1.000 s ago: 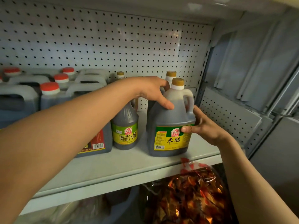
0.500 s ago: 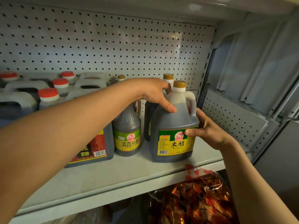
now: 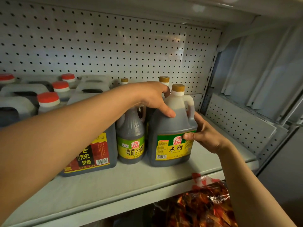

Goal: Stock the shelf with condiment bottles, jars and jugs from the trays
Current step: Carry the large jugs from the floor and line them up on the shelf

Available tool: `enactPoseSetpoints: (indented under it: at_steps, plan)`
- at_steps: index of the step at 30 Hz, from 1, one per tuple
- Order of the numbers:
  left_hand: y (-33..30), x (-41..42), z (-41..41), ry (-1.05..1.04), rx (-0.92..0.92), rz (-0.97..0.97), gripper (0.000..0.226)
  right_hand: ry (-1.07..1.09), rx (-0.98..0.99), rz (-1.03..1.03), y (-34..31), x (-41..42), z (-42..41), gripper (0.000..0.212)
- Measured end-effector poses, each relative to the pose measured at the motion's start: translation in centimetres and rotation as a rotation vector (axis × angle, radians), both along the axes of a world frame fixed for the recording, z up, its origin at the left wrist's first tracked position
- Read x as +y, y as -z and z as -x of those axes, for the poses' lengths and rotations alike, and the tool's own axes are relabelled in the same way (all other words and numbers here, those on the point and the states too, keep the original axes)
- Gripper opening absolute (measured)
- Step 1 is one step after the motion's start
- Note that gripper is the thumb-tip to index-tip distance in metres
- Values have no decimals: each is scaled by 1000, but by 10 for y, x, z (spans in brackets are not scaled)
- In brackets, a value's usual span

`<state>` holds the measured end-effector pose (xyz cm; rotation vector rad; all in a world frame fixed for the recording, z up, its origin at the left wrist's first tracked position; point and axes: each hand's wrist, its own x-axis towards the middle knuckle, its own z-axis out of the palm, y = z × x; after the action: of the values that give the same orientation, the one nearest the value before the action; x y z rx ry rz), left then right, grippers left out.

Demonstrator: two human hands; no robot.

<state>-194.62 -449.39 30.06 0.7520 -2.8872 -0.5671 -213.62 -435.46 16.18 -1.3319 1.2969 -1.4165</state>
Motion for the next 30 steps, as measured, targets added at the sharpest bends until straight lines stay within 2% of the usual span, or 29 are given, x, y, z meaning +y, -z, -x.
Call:
enactPoseSetpoints:
  at_steps: [4, 10, 15, 20, 24, 27, 30]
  plan:
    - [-3, 5, 2, -7, -12, 60, 73, -8, -12, -12, -2, -1, 1, 99]
    - [-3, 6, 1, -29, 7, 76, 76, -42, 1, -17, -5, -3, 3, 82]
    - [-2, 8, -1, -14, 9, 75, 76, -20, -11, -3, -3, -1, 0, 79]
    - [-6, 3, -7, 6, -55, 77, 77, 17, -13, 25, 6, -1, -7, 93]
    - [0, -6, -10, 10, -33, 60, 76, 40, -30, 62, 11, -1, -12, 91]
    - [1, -7, -7, 4, -20, 47, 80, 26, -3, 55, 7, -2, -9, 81]
    - [2, -8, -5, -8, -10, 57, 79, -3, -17, 49, 6, -7, -5, 85]
